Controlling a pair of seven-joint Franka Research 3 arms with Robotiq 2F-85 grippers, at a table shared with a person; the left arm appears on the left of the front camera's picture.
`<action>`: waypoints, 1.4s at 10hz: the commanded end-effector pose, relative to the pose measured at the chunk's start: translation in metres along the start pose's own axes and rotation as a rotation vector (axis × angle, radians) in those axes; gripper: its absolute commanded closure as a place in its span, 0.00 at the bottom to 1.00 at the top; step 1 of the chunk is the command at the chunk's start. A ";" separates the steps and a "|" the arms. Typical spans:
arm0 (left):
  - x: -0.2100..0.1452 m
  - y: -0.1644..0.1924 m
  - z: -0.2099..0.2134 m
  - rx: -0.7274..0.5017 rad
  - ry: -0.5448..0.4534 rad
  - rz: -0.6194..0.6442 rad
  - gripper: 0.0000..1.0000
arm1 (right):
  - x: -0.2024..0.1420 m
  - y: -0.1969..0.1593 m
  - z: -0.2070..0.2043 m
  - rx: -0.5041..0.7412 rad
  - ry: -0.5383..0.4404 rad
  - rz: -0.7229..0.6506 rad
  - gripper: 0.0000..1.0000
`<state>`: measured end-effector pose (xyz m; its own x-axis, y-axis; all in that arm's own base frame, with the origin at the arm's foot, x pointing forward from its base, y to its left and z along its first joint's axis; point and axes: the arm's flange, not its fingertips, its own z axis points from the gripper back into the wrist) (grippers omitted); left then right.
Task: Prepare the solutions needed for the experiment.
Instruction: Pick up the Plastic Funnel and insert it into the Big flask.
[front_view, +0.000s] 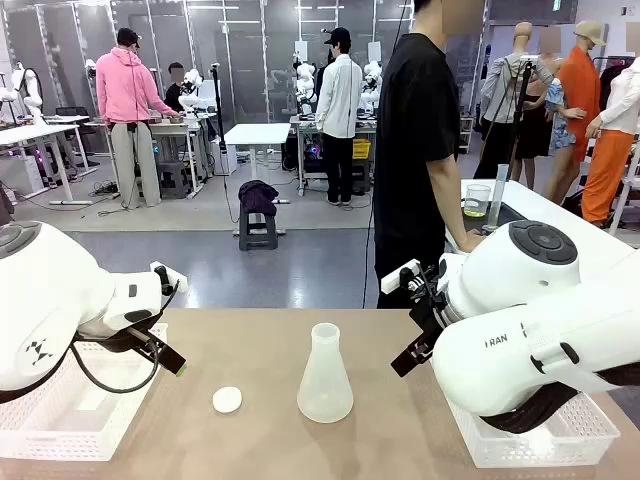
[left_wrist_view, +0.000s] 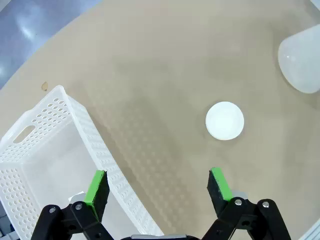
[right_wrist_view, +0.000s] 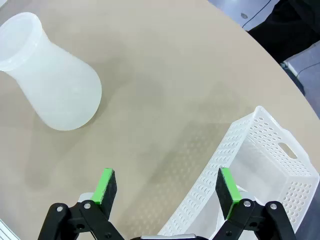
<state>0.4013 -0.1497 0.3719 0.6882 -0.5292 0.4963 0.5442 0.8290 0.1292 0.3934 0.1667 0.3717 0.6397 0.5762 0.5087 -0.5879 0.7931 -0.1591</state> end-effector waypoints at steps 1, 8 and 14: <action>0.000 0.000 0.000 0.000 0.000 0.000 0.00 | 0.000 0.000 0.000 0.000 0.000 0.000 0.00; 0.000 0.000 0.000 0.000 0.000 0.000 0.00 | 0.000 0.000 0.000 0.000 0.000 0.000 0.00; 0.000 0.000 0.000 0.000 0.000 0.000 0.00 | 0.000 0.000 0.000 0.000 0.000 0.000 0.00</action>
<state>0.4012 -0.1501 0.3719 0.6877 -0.5299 0.4963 0.5449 0.8285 0.1295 0.3933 0.1668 0.3717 0.6384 0.5781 0.5082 -0.5892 0.7918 -0.1607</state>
